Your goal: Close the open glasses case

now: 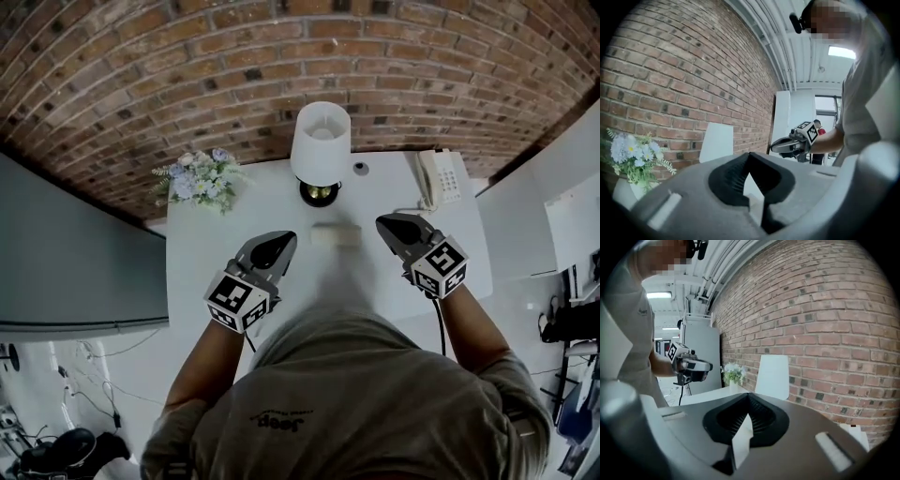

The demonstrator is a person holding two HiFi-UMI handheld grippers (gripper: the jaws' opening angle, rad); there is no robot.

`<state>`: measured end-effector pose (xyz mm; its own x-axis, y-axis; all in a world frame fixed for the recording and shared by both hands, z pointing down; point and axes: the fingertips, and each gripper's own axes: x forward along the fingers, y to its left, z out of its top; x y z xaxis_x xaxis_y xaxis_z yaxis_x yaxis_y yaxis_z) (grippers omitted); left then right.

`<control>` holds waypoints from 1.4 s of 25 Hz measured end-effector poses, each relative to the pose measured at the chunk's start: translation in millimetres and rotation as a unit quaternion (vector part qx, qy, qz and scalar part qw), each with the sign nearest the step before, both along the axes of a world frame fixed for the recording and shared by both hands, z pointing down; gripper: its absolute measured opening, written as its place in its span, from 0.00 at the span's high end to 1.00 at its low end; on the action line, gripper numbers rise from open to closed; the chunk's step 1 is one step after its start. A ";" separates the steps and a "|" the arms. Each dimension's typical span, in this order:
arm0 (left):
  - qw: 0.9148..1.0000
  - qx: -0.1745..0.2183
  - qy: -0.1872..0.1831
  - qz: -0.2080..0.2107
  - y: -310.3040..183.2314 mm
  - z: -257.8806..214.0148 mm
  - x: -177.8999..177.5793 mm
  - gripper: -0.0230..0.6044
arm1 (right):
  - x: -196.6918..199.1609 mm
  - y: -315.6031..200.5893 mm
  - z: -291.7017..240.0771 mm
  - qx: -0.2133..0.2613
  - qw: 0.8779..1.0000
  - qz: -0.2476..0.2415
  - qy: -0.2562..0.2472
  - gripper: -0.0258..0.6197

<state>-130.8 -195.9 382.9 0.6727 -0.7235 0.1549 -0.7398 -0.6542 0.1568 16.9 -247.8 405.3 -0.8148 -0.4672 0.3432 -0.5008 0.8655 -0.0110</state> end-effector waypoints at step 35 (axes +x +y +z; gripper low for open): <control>0.997 0.007 0.070 -0.040 20.2 -76.5 -24.3 0.97 | 14.7 -1.4 -78.4 -0.019 0.995 0.053 -0.079 0.95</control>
<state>-155.1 -175.6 306.4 0.6264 -0.7777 0.0525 -0.7616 -0.5963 0.2537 31.6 -249.2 327.0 -0.8064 -0.5427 0.2347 -0.5791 0.8051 -0.1283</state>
